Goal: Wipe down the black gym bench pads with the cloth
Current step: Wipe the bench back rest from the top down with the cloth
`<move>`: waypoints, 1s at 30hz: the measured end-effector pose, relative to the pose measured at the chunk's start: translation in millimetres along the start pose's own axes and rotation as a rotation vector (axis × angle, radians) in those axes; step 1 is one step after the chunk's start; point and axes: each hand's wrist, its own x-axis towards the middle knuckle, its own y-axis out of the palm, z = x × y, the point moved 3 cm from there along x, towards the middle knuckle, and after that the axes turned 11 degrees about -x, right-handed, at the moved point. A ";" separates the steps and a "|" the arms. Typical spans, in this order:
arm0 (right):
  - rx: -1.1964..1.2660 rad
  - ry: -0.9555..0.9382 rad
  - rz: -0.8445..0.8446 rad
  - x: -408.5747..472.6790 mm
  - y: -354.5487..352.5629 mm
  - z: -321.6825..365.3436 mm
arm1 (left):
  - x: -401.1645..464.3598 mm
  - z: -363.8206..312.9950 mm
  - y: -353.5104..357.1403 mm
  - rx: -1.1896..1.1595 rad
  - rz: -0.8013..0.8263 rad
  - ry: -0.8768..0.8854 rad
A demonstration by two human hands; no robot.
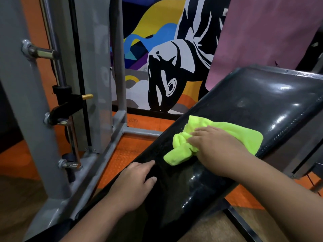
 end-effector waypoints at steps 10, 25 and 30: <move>0.012 -0.009 -0.008 13.1 -0.3 6.6 | 5.0 -2.0 -0.6 0.036 -0.022 -0.012; -0.029 -0.032 0.016 31.1 8.6 3.4 | -4.6 -1.6 7.4 0.030 0.008 0.022; -0.032 -0.112 0.011 30.3 18.5 16.2 | -4.3 -1.8 7.6 0.040 0.025 0.027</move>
